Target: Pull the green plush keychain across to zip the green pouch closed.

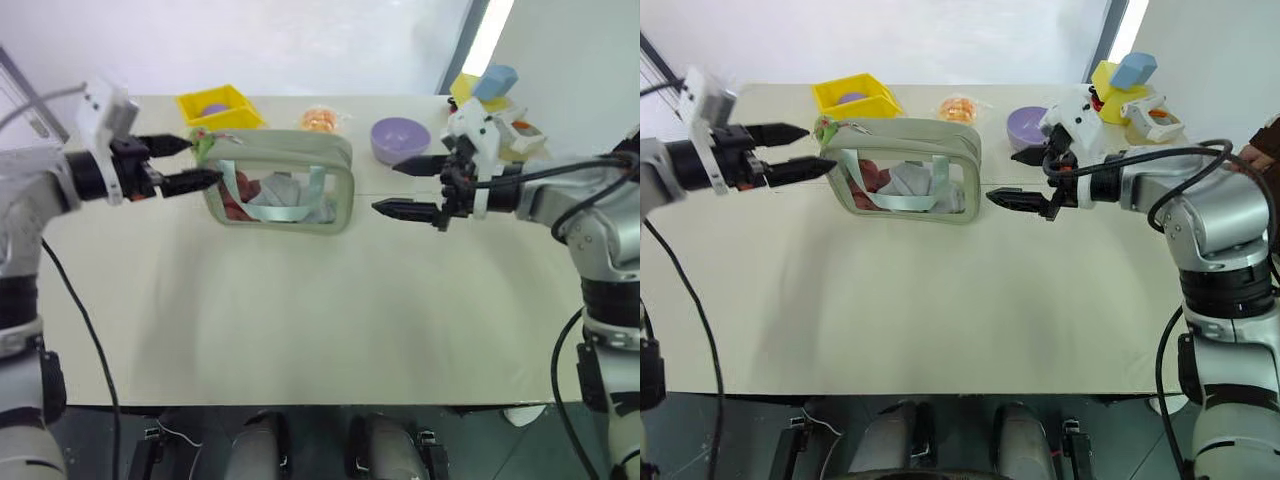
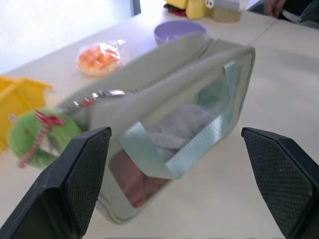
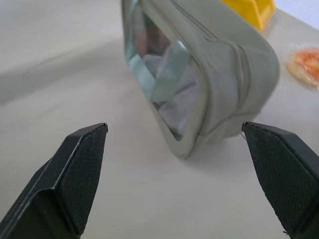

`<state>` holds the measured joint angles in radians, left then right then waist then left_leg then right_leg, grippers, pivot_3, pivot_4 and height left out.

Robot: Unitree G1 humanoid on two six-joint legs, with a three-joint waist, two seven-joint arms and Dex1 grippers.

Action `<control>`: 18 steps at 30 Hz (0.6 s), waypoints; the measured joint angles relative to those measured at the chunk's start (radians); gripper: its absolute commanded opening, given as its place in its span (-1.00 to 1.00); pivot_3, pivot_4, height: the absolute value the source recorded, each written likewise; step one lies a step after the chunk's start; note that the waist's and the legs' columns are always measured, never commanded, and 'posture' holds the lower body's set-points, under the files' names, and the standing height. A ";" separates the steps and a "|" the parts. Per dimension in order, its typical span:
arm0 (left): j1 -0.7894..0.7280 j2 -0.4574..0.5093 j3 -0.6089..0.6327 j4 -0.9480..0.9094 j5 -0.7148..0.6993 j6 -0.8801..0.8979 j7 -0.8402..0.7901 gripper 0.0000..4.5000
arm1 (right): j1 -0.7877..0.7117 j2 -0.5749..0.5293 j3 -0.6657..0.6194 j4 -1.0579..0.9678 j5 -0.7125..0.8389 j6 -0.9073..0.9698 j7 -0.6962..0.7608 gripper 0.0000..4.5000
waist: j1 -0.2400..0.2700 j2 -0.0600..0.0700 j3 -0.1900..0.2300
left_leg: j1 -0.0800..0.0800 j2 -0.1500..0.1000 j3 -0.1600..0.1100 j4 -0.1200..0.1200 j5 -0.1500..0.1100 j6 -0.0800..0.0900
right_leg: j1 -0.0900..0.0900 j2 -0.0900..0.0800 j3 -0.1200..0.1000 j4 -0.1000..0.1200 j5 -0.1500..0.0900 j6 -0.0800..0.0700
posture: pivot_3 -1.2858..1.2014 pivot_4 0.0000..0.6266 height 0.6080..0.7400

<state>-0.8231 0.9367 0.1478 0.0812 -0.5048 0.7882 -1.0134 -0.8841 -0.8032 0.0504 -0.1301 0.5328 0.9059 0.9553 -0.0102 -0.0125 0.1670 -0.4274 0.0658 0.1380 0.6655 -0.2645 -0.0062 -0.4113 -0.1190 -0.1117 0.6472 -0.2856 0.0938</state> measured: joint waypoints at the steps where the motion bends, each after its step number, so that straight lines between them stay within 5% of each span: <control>1: 0.000 0.000 0.000 0.002 0.001 -0.003 -0.002 0.99 | 0.000 0.000 0.000 0.000 0.000 -0.001 0.002 1.00 | 0.000 0.000 0.000 | 0.000 0.000 0.000 0.000 0.000 0.000 | 0.000 0.000 0.000 0.000 0.000 0.000 | 0.03 -0.52 0.98; 18: -0.048 -0.005 -0.054 0.116 0.066 -0.127 -0.049 0.99 | -0.147 0.102 0.065 0.197 -0.122 -0.148 0.026 1.00 | -0.005 -0.003 0.002 | -0.001 0.000 0.002 0.001 0.001 -0.002 | -0.002 0.000 0.000 0.002 0.000 0.000 | 0.03 -0.52 0.98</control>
<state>-0.8714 0.9312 0.0939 0.1967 -0.4386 0.6608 -1.0622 -1.0307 -0.7013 0.1153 0.0671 0.4110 0.7583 0.9813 -0.0150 -0.0150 0.1694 -0.4286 0.0662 0.1398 0.6663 -0.2631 -0.0085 -0.4136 -0.1190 -0.1113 0.6493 -0.2854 0.0941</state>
